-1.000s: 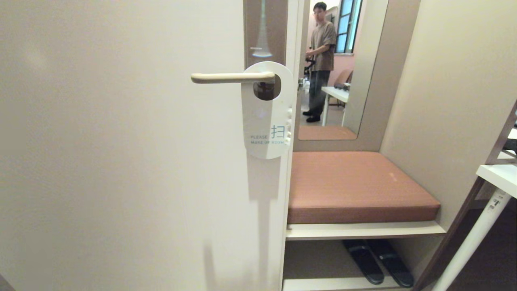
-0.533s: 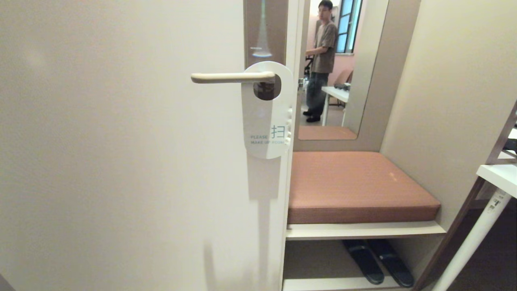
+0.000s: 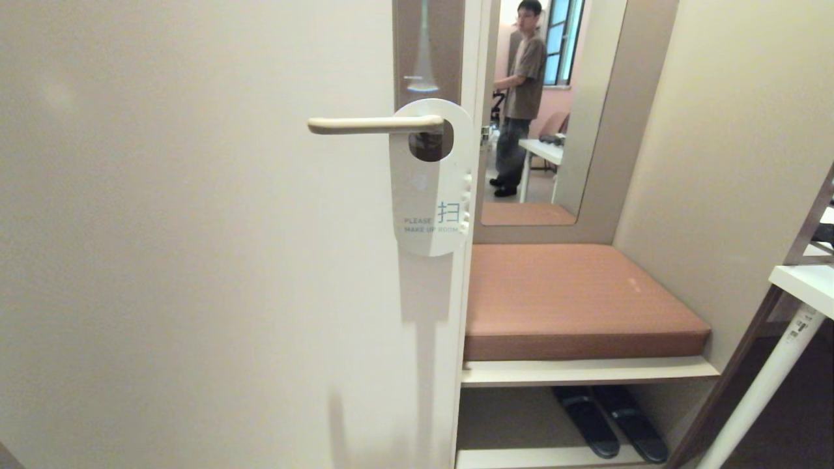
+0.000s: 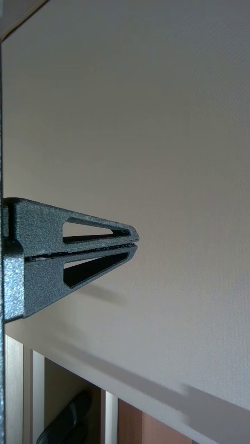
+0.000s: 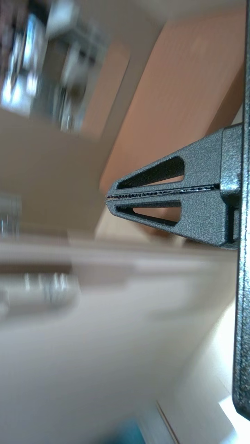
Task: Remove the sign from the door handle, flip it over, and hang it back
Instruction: Take down the sign
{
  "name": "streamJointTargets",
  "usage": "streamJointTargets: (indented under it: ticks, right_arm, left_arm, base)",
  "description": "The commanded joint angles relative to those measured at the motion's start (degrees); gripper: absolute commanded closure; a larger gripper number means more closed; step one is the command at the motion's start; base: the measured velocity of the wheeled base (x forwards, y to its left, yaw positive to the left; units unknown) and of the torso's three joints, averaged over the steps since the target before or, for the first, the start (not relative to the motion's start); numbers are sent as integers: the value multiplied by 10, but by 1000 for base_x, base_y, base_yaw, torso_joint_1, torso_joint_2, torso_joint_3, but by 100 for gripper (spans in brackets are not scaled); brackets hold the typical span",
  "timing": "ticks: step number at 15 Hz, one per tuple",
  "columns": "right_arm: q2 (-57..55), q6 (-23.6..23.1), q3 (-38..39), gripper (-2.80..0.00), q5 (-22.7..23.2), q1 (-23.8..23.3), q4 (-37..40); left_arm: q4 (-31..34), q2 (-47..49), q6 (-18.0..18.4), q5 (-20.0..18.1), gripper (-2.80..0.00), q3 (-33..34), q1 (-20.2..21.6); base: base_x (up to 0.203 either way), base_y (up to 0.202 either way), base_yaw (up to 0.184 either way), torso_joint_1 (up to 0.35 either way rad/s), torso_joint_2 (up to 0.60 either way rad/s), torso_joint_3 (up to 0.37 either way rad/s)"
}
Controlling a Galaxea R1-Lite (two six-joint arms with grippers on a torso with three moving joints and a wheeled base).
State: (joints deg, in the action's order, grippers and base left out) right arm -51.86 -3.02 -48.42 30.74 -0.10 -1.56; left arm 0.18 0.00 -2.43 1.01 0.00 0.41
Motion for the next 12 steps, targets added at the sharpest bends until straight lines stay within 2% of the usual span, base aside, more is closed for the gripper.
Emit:
streamJointTargets:
  ticks: [1, 3, 5, 12]
  right_arm:
    - [-5, -1, 5, 0, 43, 0, -1]
    - [-26, -2, 14, 0, 103, 0, -28]
    - [-59, -1, 14, 0, 138, 0, -74]
    - [-196, -1, 10, 0, 154, -21, -196]
  left_arm:
    - [0, 0, 0, 0, 0, 0, 0]
    - [0, 0, 0, 0, 0, 0, 0]
    - [0, 0, 0, 0, 0, 0, 0]
    - [0, 0, 0, 0, 0, 0, 0]
  base:
    - [0, 0, 0, 0, 0, 0]
    - [0, 0, 0, 0, 0, 0]
    - [0, 0, 0, 0, 0, 0]
    - [0, 0, 0, 0, 0, 0]
